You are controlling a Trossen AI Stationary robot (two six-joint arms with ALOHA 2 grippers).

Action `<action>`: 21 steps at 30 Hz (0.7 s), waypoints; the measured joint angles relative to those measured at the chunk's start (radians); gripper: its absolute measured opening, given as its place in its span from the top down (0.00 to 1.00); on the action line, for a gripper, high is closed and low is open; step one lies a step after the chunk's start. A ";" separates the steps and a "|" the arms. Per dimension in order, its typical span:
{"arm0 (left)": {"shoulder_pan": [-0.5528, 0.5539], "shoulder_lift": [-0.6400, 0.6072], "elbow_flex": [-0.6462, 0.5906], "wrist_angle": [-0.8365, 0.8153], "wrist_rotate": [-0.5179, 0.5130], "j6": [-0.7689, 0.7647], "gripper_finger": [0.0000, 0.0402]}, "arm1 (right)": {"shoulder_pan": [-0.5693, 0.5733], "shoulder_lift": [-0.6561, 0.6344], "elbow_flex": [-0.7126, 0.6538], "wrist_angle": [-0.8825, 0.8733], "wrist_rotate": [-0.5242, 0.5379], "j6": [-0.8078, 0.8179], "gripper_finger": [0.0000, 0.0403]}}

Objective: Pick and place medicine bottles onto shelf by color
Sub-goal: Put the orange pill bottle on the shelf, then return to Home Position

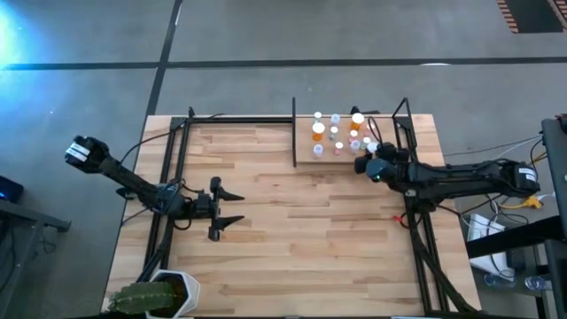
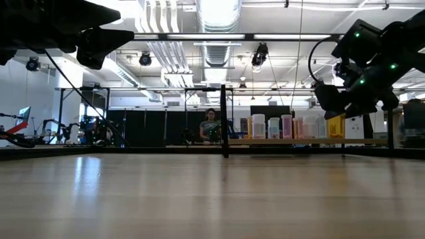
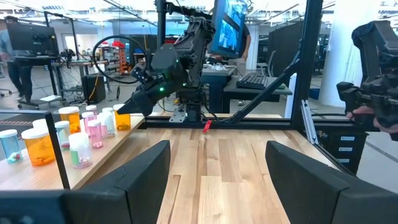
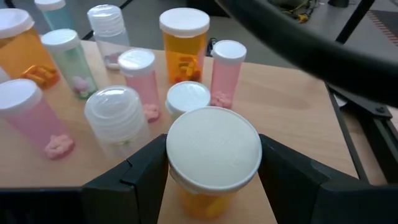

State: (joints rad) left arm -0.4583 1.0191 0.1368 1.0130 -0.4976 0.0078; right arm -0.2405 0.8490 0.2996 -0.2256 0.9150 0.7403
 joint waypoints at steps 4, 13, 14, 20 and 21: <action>0.000 0.000 0.000 0.000 0.000 0.000 0.38 | -0.018 0.000 0.005 0.000 -0.003 0.000 0.47; 0.000 0.000 0.000 0.000 0.000 0.000 0.38 | -0.027 0.000 0.006 0.005 -0.003 -0.008 0.35; 0.000 0.000 0.000 0.000 0.000 0.000 0.38 | -0.027 0.000 0.006 0.007 -0.003 -0.008 0.32; 0.000 0.000 0.000 0.000 0.000 0.000 0.38 | -0.027 0.001 0.006 0.030 -0.003 -0.059 0.22; 0.000 0.000 0.000 0.000 0.000 0.000 0.38 | -0.027 0.000 0.007 0.036 -0.003 -0.073 0.21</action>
State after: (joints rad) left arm -0.4583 1.0191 0.1368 1.0130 -0.4976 0.0078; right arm -0.2676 0.8491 0.3068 -0.1895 0.9121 0.6677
